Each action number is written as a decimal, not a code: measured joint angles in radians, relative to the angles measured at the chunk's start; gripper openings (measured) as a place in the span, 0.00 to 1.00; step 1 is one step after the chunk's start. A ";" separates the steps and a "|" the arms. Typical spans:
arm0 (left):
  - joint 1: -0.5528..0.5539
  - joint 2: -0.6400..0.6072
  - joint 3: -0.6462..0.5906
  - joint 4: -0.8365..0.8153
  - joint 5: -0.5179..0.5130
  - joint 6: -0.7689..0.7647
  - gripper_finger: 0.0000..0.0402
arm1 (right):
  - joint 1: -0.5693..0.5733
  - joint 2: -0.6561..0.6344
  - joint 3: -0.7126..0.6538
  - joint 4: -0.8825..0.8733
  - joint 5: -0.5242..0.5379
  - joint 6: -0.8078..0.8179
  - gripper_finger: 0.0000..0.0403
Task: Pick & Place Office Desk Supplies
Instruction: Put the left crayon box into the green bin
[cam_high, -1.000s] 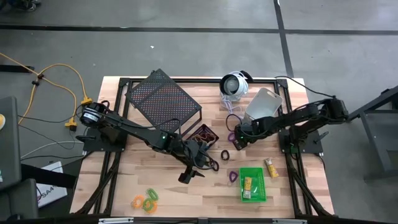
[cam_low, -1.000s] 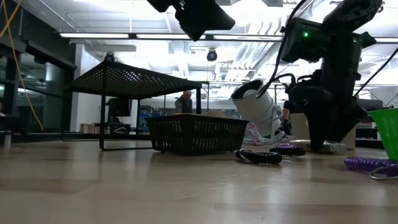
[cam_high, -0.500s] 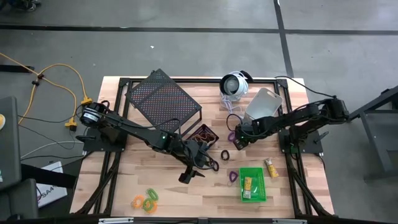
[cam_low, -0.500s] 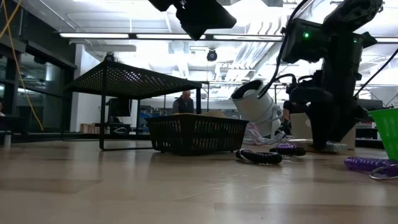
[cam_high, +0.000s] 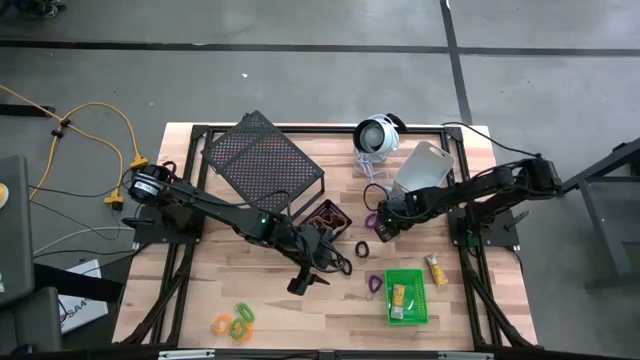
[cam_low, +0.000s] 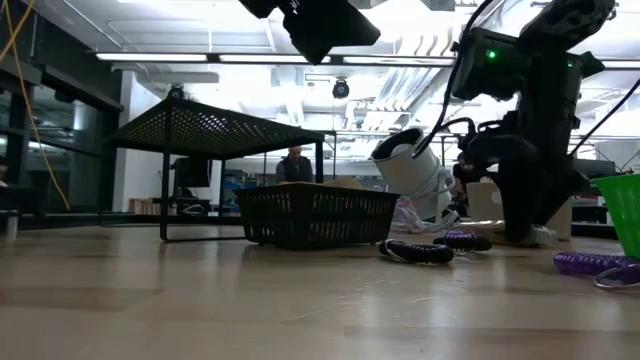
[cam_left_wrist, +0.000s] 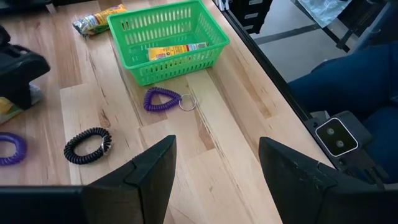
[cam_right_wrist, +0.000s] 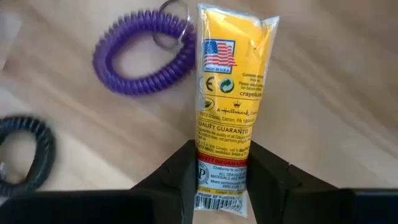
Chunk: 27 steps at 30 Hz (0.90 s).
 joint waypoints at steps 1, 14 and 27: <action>0.000 0.000 0.000 0.000 0.000 0.000 0.55 | 0.000 -0.002 0.000 -0.002 -0.021 -0.003 0.26; 0.000 0.000 0.000 0.000 0.000 0.000 0.55 | 0.001 -0.190 -0.001 -0.004 -0.245 -0.054 0.27; 0.000 0.000 0.002 0.011 0.000 0.000 0.55 | 0.130 -0.391 0.000 0.096 -0.299 0.082 0.27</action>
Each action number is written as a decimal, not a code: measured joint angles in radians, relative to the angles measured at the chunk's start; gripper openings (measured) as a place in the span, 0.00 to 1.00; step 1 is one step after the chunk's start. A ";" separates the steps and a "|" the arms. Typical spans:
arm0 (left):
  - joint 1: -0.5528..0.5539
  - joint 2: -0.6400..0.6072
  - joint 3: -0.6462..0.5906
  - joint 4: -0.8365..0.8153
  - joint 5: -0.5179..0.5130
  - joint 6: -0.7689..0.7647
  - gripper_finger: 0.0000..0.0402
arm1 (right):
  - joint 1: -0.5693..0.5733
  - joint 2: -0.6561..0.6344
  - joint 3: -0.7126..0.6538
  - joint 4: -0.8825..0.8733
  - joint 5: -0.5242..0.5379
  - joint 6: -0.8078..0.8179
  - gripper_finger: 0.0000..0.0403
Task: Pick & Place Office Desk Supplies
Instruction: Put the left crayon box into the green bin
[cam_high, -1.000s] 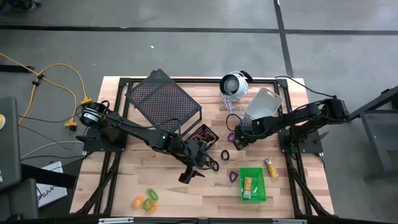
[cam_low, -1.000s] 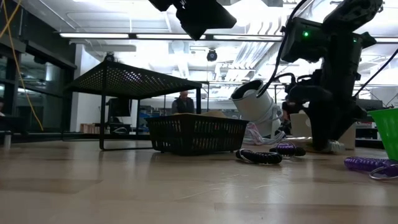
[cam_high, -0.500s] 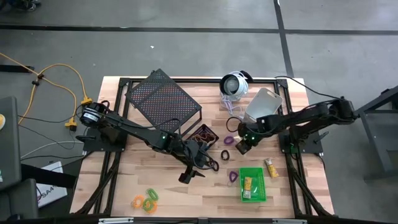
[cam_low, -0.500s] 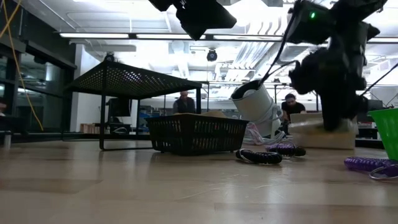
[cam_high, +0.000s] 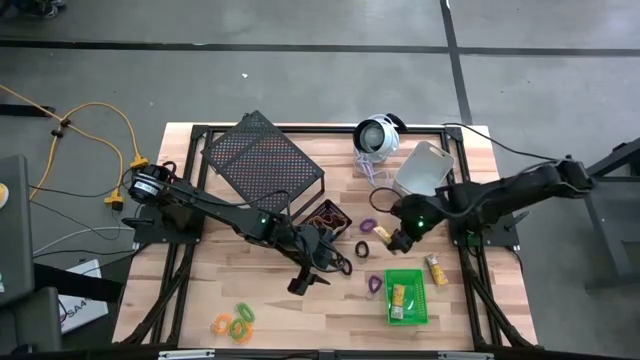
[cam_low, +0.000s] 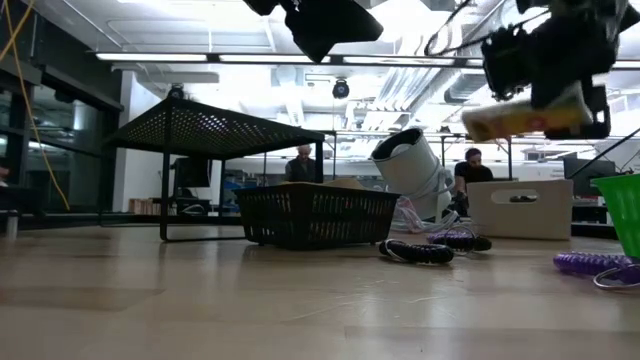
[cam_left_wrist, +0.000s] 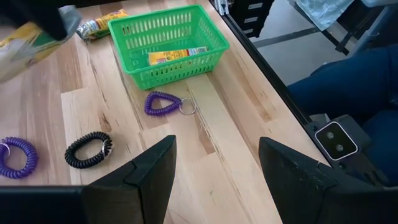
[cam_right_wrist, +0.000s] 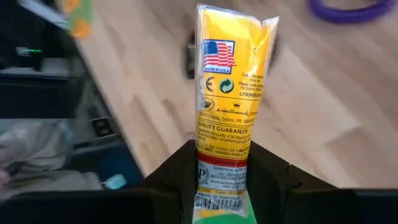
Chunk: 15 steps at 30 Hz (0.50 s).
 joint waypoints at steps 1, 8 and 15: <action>0.000 0.000 0.000 0.001 0.000 0.000 0.55 | 0.019 -0.004 0.000 0.000 0.011 0.024 0.27; 0.000 0.000 0.000 0.008 0.000 0.000 0.55 | 0.227 -0.006 0.000 0.016 0.103 0.276 0.27; 0.000 0.000 0.000 0.008 0.000 0.000 0.55 | 0.479 -0.003 0.000 0.062 0.262 0.577 0.27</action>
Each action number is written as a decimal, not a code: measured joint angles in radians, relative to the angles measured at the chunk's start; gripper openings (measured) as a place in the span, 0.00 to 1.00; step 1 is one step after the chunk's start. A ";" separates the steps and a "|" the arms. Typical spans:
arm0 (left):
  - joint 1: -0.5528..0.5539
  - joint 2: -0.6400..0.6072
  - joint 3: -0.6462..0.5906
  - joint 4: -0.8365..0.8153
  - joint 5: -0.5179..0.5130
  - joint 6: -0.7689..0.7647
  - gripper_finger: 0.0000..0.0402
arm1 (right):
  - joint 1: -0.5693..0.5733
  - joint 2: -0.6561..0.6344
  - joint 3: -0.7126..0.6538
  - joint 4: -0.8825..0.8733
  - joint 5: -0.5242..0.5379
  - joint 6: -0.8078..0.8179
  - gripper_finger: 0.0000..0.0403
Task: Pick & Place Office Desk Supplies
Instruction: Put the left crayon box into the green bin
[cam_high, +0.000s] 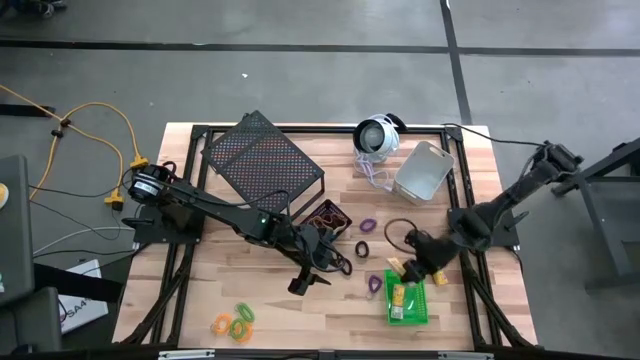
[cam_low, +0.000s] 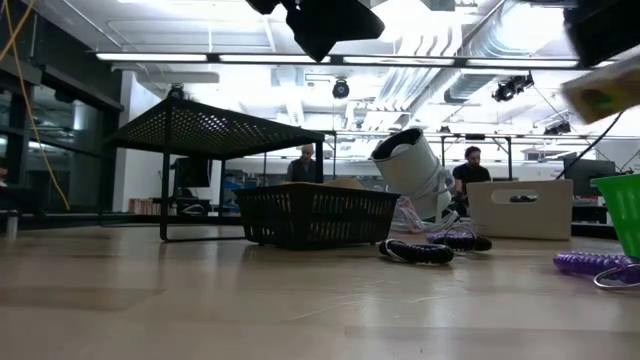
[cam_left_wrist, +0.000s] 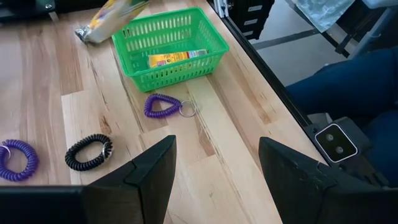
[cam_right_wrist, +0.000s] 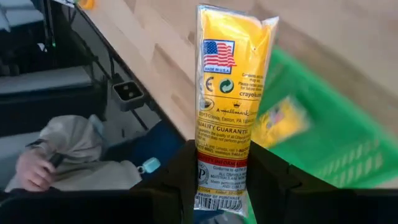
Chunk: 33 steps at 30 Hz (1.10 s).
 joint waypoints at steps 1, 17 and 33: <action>0.000 0.000 0.000 0.000 0.000 0.000 0.55 | 0.030 0.005 0.000 0.006 0.025 0.038 0.27; -0.001 0.000 0.000 0.004 0.000 -0.044 0.55 | 0.145 0.220 0.000 0.124 0.062 0.184 0.27; -0.001 0.000 0.000 0.008 0.000 -0.046 0.55 | 0.145 0.276 0.000 0.133 0.002 0.131 0.27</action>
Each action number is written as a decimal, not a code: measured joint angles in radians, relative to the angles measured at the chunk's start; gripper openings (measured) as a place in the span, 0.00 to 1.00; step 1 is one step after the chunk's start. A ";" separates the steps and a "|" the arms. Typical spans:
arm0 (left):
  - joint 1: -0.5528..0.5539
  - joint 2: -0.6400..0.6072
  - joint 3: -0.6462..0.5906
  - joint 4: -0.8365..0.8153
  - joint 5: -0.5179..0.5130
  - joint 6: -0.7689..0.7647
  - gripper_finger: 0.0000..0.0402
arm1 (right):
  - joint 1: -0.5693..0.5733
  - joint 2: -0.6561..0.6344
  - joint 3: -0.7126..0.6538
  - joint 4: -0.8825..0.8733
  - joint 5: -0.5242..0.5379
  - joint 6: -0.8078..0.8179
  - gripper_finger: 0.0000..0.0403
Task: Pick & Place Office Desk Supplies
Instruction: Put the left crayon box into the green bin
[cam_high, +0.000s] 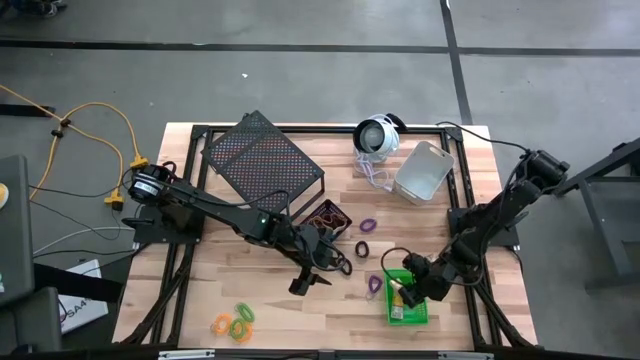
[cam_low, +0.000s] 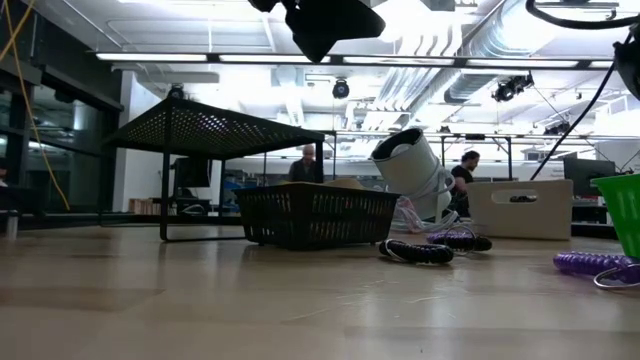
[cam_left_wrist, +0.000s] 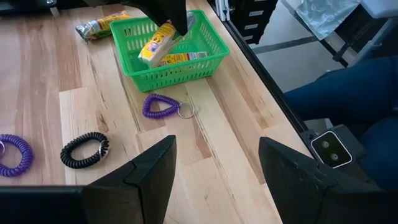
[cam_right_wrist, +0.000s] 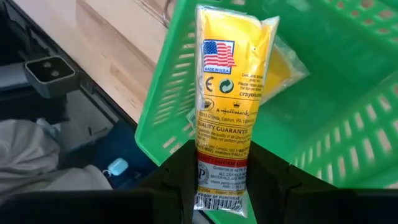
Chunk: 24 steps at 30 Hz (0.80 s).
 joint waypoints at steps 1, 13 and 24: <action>0.000 0.000 0.000 0.000 0.000 0.000 0.55 | 0.000 0.000 0.000 0.000 0.000 -0.011 0.27; 0.000 0.000 0.000 0.000 0.000 0.000 0.55 | 0.000 0.000 0.000 -0.009 0.007 -0.033 0.31; 0.000 0.000 0.000 0.000 0.000 0.000 0.55 | 0.000 0.000 0.000 -0.008 0.006 -0.031 0.45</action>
